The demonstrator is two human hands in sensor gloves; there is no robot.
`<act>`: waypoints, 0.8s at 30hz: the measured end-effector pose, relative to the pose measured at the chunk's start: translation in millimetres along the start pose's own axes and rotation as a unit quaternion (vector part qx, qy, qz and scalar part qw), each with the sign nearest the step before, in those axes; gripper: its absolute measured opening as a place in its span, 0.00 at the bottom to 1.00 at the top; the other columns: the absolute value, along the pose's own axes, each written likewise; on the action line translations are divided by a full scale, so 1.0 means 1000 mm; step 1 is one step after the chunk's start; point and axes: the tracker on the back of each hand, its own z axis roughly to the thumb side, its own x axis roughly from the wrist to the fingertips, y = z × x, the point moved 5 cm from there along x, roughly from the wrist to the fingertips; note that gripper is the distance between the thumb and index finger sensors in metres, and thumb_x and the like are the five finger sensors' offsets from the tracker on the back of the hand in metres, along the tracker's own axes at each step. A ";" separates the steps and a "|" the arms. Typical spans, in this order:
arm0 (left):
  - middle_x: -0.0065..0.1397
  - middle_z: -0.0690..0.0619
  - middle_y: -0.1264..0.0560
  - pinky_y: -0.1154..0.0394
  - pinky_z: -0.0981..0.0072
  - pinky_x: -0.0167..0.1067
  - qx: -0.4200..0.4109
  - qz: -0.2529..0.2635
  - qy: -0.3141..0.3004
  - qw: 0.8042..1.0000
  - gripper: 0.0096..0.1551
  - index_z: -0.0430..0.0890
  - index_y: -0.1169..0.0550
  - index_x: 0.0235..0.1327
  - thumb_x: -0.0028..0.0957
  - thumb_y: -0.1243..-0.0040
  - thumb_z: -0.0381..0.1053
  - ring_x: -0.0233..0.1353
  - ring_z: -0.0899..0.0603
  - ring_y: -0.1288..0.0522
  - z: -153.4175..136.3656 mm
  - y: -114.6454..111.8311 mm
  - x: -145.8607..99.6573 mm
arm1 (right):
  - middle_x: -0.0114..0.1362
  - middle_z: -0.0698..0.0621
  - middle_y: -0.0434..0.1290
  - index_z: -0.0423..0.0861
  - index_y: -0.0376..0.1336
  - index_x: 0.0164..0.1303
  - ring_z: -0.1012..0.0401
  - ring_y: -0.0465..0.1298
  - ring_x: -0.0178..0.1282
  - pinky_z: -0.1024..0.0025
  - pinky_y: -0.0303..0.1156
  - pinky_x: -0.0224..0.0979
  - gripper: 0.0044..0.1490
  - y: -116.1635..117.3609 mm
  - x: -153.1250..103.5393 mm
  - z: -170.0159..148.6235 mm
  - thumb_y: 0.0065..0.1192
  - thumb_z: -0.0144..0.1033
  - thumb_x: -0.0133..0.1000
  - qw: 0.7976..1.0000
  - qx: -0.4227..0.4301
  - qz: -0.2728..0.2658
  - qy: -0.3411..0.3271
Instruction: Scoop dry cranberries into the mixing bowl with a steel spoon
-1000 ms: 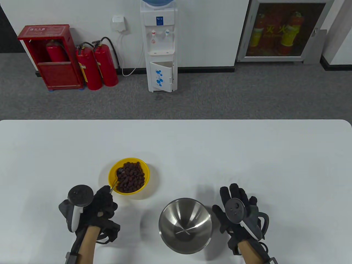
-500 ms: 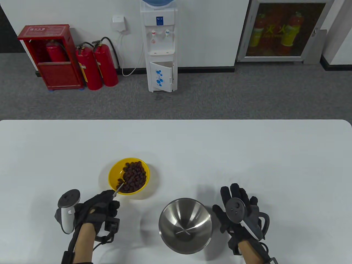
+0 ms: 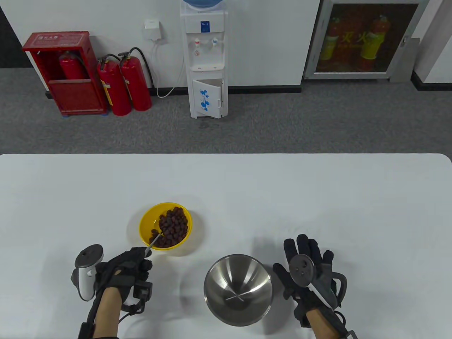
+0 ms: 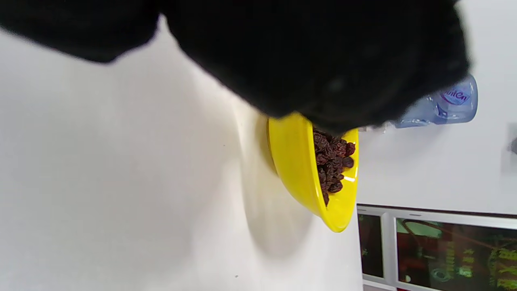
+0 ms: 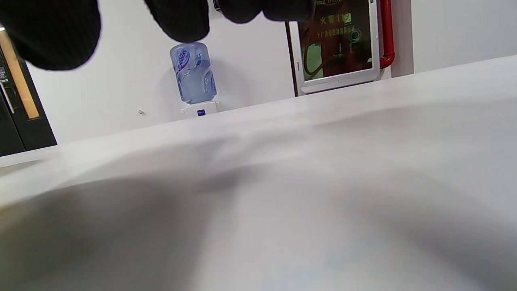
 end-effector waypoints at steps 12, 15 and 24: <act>0.24 0.60 0.10 0.16 0.58 0.24 -0.034 0.001 -0.033 0.999 0.28 0.40 0.21 0.57 0.52 0.44 0.56 0.15 0.54 0.16 0.003 0.007 -0.014 | 0.84 0.59 0.26 0.69 0.38 0.79 0.54 0.28 0.87 0.32 0.26 0.78 0.59 0.003 0.000 -0.001 0.55 0.80 0.42 0.996 -0.084 0.025 0.008; 0.24 0.59 0.10 0.16 0.58 0.25 -0.033 -0.007 -0.046 0.998 0.28 0.40 0.21 0.57 0.52 0.44 0.56 0.15 0.53 0.16 0.007 0.005 -0.021 | 0.84 0.59 0.27 0.69 0.38 0.79 0.54 0.28 0.88 0.32 0.26 0.78 0.59 0.004 0.001 -0.002 0.56 0.79 0.42 0.997 -0.072 0.030 0.009; 0.25 0.60 0.10 0.16 0.58 0.24 -0.023 -0.022 -0.070 0.997 0.28 0.40 0.21 0.58 0.52 0.44 0.55 0.15 0.54 0.16 0.016 -0.006 -0.032 | 0.85 0.58 0.29 0.68 0.39 0.79 0.54 0.30 0.88 0.32 0.28 0.78 0.59 0.006 0.002 -0.007 0.56 0.79 0.42 0.998 -0.047 0.042 0.014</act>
